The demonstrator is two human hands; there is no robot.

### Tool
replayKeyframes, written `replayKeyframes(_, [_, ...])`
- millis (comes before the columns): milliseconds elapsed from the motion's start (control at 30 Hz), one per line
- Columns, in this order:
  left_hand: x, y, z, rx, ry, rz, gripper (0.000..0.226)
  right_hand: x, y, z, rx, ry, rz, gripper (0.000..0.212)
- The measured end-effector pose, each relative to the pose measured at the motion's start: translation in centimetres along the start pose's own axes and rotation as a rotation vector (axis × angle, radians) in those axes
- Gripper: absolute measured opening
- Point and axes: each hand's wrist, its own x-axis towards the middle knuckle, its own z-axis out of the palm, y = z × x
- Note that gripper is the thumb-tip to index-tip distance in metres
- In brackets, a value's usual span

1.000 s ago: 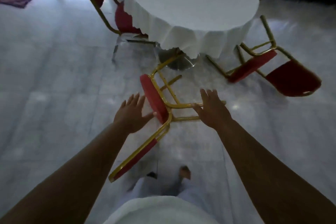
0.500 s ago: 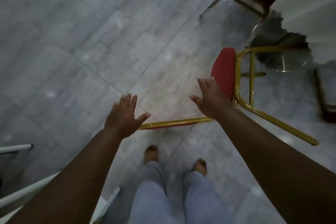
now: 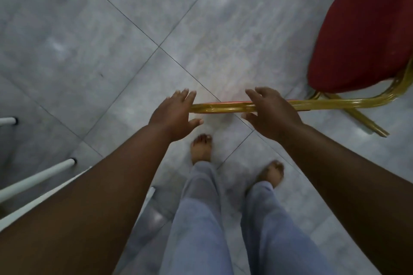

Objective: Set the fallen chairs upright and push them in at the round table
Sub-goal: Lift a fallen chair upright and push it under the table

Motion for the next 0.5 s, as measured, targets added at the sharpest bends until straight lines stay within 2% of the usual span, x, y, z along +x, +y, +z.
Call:
replayKeyframes(100, [1.4,-0.4,2.7,-0.065,-0.027,0.016,0.075,0.8,0.6,2.0,-0.060,0.064,-0.088,0.050])
replayKeyframes(200, [2.4,-0.4,4.2,-0.148,0.076,0.008,0.056,1.4,1.0,2.9,-0.116,0.156,-0.146,0.040])
replayKeyframes(300, [3.1,-0.1,4.7,-0.196,0.194,-0.007,0.038,1.9,1.3,3.3,-0.143,0.189,-0.163,0.035])
replayKeyframes(500, [3.7,0.5,5.1,-0.129,0.240,0.005,0.023,2.6,1.4,3.7,-0.239,0.197,-0.182,0.031])
